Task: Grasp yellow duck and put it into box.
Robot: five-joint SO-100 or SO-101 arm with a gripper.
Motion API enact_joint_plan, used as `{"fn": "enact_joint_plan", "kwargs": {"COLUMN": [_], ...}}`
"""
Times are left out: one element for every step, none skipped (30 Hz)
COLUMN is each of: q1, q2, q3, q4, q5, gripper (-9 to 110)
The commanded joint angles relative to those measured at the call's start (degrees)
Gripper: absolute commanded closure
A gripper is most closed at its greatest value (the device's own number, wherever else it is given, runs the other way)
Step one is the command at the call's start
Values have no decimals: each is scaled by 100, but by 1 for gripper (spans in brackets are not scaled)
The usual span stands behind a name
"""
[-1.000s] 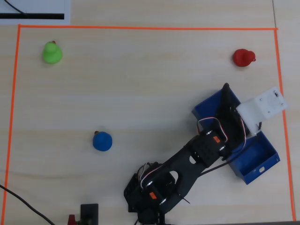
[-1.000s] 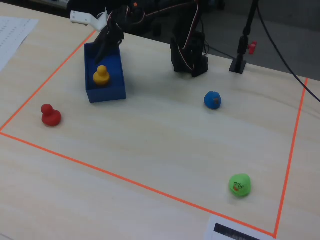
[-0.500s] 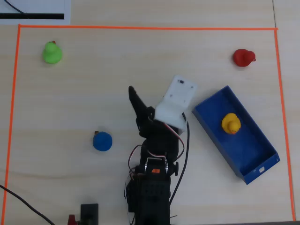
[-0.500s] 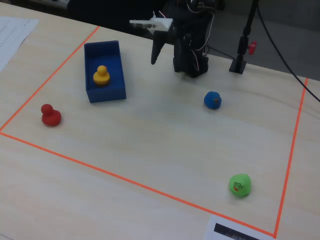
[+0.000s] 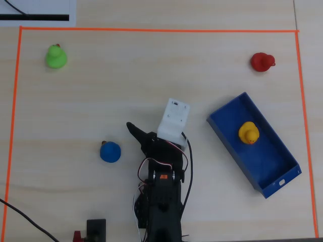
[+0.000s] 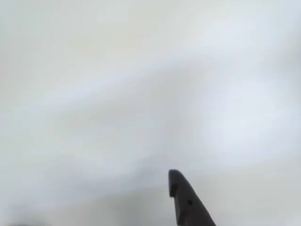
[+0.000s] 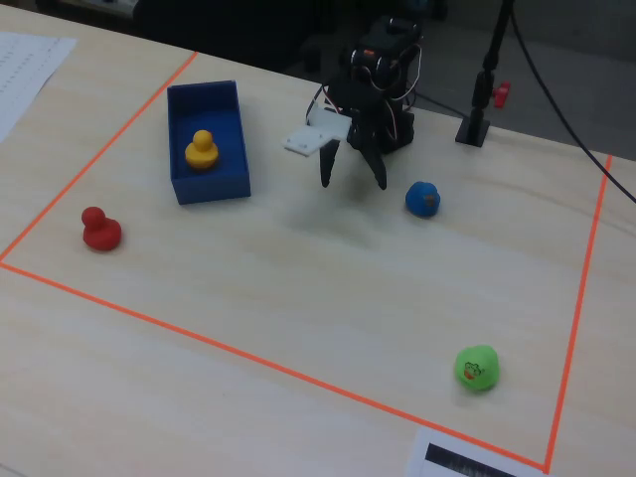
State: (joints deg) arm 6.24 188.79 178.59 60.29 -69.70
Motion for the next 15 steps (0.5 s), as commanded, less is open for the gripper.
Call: {"fn": "enact_joint_plan", "kwargs": {"q1": [-325, -466, -589, -650, -659, -650, -650, -633, -589, -563, -545, -545, -545, -545, -545], "q2": [88, 88, 88, 97, 97, 97, 97, 97, 97, 97, 97, 97, 97, 97, 97], "q3": [-44, -35, -35, -35, -35, -35, -35, -35, -35, -35, -35, -35, -35, -35, -35], "q4": [571, 853, 1099, 1213, 1248, 1318, 1459, 1450, 1441, 1441, 1441, 1441, 1441, 1450, 1468], "q5": [44, 44, 44, 44, 26, -18, -123, -132, -105, -105, -114, -114, -105, -105, -167], "gripper": [43, 43, 44, 44, 44, 45, 47, 48, 49, 50, 53, 55, 58, 61, 68]}}
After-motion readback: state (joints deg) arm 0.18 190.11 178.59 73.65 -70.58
